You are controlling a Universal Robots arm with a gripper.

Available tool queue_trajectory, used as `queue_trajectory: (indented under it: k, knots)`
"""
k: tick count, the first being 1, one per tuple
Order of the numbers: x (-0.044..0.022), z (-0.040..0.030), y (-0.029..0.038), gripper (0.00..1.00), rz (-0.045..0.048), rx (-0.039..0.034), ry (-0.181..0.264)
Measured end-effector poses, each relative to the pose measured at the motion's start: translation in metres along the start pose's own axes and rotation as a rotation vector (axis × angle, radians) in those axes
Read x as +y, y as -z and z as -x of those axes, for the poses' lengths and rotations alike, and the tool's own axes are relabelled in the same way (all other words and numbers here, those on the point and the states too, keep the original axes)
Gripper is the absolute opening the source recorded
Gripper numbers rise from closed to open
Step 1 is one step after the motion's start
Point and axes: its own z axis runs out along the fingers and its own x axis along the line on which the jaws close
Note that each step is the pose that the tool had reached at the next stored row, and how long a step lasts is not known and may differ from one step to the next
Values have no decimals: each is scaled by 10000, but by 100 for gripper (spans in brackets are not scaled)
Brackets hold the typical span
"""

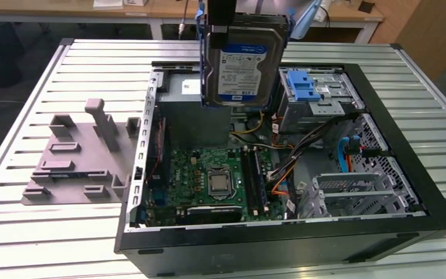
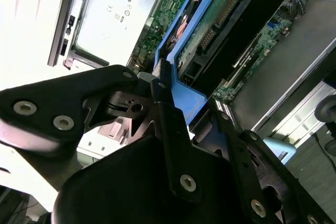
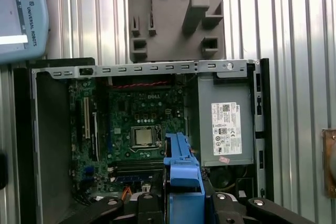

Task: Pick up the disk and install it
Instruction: 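Pick up the disk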

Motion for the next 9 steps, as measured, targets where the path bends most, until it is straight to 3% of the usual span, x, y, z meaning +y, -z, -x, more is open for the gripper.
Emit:
queue_trajectory:
  k: [4, 9]
  knots:
    - [-42, -5, 0, 36, 0, -1, -14]
    - [-46, -5, 0, 36, -1, 0, -15]
